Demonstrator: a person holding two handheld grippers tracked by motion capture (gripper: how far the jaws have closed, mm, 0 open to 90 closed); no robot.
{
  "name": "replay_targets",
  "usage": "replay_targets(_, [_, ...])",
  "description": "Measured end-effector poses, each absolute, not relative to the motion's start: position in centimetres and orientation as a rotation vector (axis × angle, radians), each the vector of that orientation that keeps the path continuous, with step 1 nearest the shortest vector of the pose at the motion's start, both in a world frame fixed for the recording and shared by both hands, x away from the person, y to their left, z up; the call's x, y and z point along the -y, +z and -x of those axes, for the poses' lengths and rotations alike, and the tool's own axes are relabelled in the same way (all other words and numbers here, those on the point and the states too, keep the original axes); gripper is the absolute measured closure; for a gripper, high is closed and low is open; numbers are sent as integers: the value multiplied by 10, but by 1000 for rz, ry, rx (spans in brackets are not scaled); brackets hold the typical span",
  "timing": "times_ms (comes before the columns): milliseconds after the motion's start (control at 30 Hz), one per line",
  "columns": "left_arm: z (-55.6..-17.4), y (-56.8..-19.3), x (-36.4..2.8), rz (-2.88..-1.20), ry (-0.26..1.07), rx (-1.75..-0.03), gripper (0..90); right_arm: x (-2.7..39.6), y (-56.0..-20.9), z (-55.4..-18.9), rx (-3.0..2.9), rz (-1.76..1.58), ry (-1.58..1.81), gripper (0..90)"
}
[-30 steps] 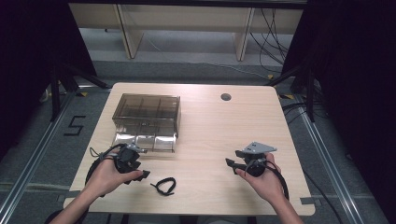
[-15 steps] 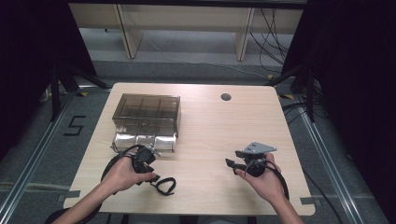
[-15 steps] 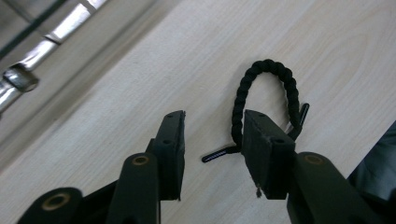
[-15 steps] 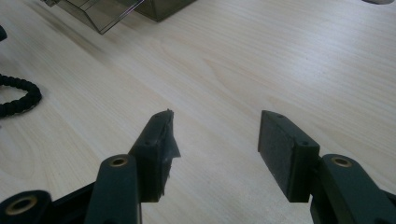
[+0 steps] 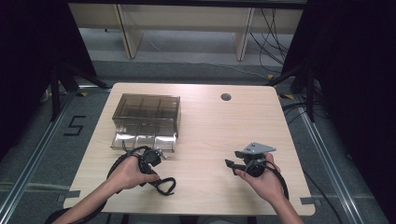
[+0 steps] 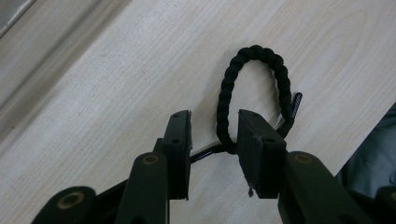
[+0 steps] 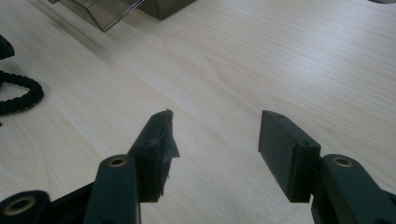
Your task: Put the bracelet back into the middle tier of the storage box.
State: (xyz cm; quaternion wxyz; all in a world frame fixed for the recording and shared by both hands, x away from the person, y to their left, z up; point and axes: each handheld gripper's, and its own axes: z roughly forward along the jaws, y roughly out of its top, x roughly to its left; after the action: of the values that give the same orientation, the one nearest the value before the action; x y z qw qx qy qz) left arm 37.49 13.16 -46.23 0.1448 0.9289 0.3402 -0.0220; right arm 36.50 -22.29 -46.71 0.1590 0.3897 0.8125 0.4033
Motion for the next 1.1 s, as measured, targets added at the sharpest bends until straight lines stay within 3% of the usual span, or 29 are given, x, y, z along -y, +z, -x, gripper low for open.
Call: replay_targets(1100, [-366,-472,-118,-2769,-42,-895,736,223,-468,-365,-2334,-1110,1151,456])
